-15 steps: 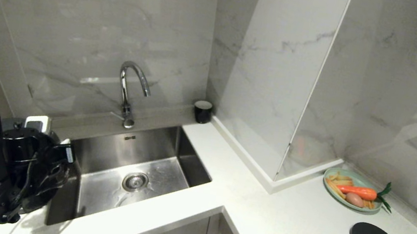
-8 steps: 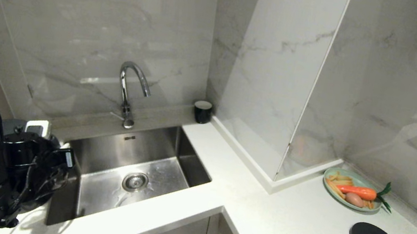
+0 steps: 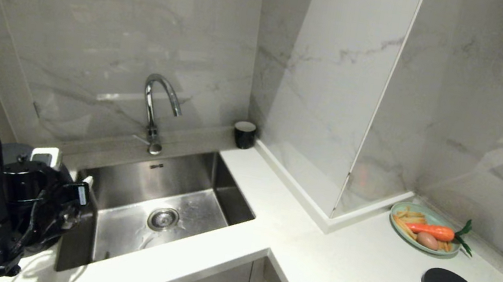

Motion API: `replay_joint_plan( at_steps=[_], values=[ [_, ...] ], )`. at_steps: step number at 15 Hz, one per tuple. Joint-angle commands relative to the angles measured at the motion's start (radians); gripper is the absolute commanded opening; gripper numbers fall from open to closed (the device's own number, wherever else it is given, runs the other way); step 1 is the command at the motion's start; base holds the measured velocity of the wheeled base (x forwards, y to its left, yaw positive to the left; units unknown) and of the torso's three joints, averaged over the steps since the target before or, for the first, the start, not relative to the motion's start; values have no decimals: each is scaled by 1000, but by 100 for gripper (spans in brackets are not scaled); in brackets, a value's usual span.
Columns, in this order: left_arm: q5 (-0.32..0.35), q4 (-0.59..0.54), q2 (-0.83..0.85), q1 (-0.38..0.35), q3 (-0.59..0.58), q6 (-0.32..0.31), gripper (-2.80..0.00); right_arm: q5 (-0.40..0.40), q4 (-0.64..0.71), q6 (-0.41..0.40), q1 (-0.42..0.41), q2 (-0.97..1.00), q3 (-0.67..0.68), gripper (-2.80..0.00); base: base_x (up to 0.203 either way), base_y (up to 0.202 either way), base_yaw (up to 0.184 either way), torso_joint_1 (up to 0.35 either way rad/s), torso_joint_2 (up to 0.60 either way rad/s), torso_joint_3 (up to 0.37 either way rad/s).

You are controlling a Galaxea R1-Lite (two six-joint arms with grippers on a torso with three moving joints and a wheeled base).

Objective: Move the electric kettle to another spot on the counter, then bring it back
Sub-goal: Place it by the sink

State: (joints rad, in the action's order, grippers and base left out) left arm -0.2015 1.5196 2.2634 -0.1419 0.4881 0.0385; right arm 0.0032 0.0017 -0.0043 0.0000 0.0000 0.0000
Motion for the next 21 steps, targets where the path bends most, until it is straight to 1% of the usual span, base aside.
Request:
replay_joint_plan(
  at_steps=[1, 3, 8, 13, 17, 21],
  values=[
    [-1, 10, -20, 6, -15, 1, 0, 0, 0, 0, 0, 0, 0, -280, 0, 0, 0, 0, 0, 0],
    [-4, 10, -34, 21, -26, 3, 0, 0, 0, 0, 0, 0, 0, -280, 0, 0, 0, 0, 0, 0],
    [-10, 10, -35, 22, -28, 3, 0, 0, 0, 0, 0, 0, 0, -280, 0, 0, 0, 0, 0, 0],
    [-6, 10, -34, 17, -96, 12, 0, 0, 0, 0, 0, 0, 0, -280, 0, 0, 0, 0, 0, 0],
    [-8, 10, -71, 15, -157, 25, 0, 0, 0, 0, 0, 0, 0, -280, 0, 0, 0, 0, 0, 0],
    [-9, 10, -101, 15, -181, 27, 0, 0, 0, 0, 0, 0, 0, -280, 0, 0, 0, 0, 0, 0]
  ],
)
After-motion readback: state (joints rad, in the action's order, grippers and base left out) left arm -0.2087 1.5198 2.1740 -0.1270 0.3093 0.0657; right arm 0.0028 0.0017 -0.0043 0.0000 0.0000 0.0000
